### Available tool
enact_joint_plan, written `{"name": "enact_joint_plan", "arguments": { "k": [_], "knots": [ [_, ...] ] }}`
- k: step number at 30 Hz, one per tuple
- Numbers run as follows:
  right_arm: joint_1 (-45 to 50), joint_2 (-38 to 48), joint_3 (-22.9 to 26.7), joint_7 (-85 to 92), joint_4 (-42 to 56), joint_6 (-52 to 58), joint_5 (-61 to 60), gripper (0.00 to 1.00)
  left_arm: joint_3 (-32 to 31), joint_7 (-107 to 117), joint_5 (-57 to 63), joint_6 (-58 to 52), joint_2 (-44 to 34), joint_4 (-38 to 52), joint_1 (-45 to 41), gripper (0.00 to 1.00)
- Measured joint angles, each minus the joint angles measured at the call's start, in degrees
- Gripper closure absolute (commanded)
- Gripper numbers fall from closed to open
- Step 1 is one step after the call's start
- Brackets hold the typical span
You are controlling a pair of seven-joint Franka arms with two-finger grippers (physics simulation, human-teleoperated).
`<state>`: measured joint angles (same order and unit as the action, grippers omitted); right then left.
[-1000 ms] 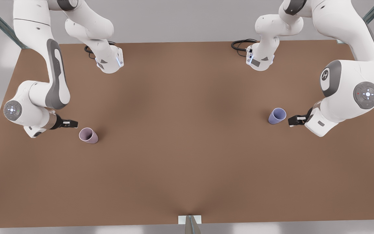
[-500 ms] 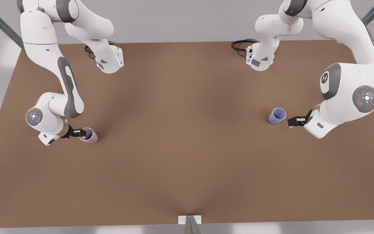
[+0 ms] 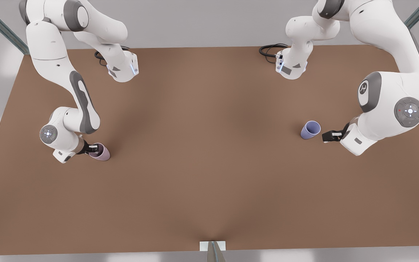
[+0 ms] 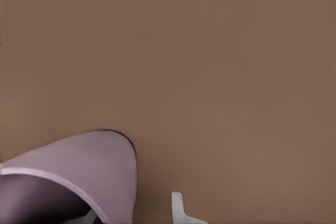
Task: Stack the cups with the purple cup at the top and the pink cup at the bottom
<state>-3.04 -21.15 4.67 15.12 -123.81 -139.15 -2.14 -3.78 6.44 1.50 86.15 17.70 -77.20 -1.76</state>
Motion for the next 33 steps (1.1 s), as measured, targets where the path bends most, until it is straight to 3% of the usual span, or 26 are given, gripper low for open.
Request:
{"name": "enact_joint_plan", "arguments": {
  "k": [3,4,8,17,21,24,27,33],
  "knots": [
    [0.1,-0.2,-0.1,0.5,0.1,-0.1,-0.1,0.47,0.0,0.0,0.0,0.0,0.0,0.0,0.0,0.0],
    [0.1,-0.3,-0.1,0.7,0.1,-0.1,-0.2,0.6,0.0,0.0,0.0,0.0,0.0,0.0,0.0,0.0],
    [0.3,-0.3,-0.1,1.3,0.1,0.0,-0.4,0.79,0.1,0.0,0.0,-0.1,0.0,0.0,0.0,0.0],
    [0.8,1.5,-1.1,3.0,1.9,1.2,-0.9,0.79,0.4,-0.2,0.0,-0.1,-0.3,0.0,0.0,0.0],
    [5.3,4.3,-1.8,2.8,6.1,4.8,-4.0,0.79,0.5,-0.3,0.1,-0.1,-0.8,0.0,0.0,0.0],
    [7.3,4.3,-6.7,0.6,10.7,8.2,-5.1,0.79,0.7,-0.4,0.1,-0.1,-1.1,0.0,0.0,0.0],
    [12.2,1.4,-11.1,-3.5,19.9,12.6,-5.5,0.79,0.7,-0.4,0.1,0.4,-2.2,-2.3,-0.1,0.0],
    [32.0,-15.2,-11.8,-16.8,46.4,20.4,-5.5,0.79,0.8,-0.5,0.1,1.0,-2.4,-3.0,-0.1,0.0]
  ]
}}
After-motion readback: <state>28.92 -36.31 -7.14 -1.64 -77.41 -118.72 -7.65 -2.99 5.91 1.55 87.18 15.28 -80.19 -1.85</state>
